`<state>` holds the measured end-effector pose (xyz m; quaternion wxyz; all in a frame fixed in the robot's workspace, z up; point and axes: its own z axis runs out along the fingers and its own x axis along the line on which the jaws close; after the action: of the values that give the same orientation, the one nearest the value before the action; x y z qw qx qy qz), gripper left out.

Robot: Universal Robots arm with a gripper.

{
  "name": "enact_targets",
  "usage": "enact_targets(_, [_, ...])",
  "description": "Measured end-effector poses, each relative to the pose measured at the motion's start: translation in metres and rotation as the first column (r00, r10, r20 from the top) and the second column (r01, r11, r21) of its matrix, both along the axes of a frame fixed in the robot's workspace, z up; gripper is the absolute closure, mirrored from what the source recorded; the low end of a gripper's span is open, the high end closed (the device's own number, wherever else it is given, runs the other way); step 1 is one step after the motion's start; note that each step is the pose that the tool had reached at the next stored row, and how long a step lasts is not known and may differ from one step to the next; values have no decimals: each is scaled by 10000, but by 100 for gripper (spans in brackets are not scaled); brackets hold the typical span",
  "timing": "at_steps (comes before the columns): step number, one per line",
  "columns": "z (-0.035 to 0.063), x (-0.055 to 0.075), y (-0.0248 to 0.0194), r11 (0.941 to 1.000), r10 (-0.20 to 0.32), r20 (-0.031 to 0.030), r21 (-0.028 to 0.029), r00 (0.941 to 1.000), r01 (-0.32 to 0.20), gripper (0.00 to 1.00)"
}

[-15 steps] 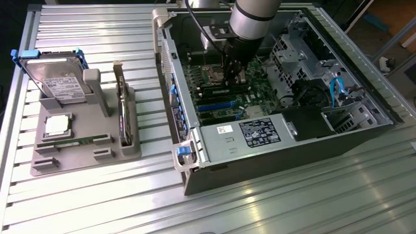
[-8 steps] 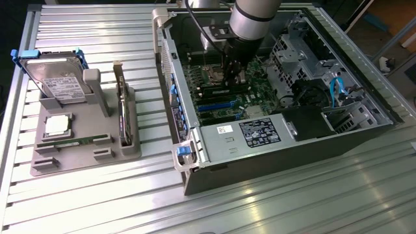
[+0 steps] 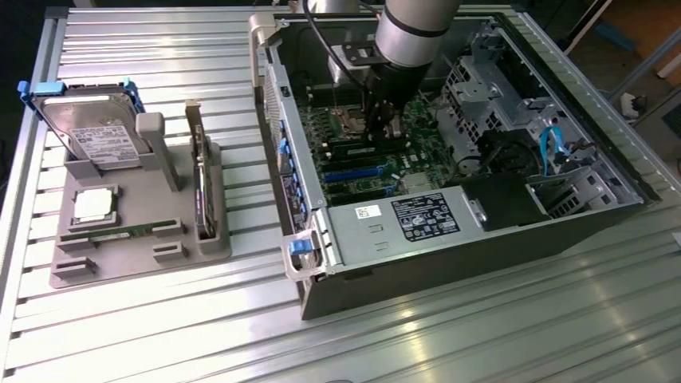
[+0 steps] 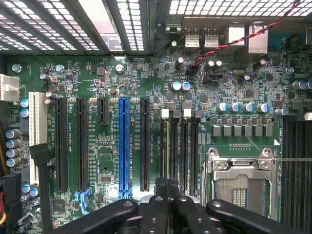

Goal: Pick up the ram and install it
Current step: 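Press down the ram until it locks into place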

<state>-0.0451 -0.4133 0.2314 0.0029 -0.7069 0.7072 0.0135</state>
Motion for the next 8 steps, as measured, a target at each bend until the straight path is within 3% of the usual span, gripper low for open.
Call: enact_targets(8, [-5,0,-2,10000,-2,2,4,10000,2,89])
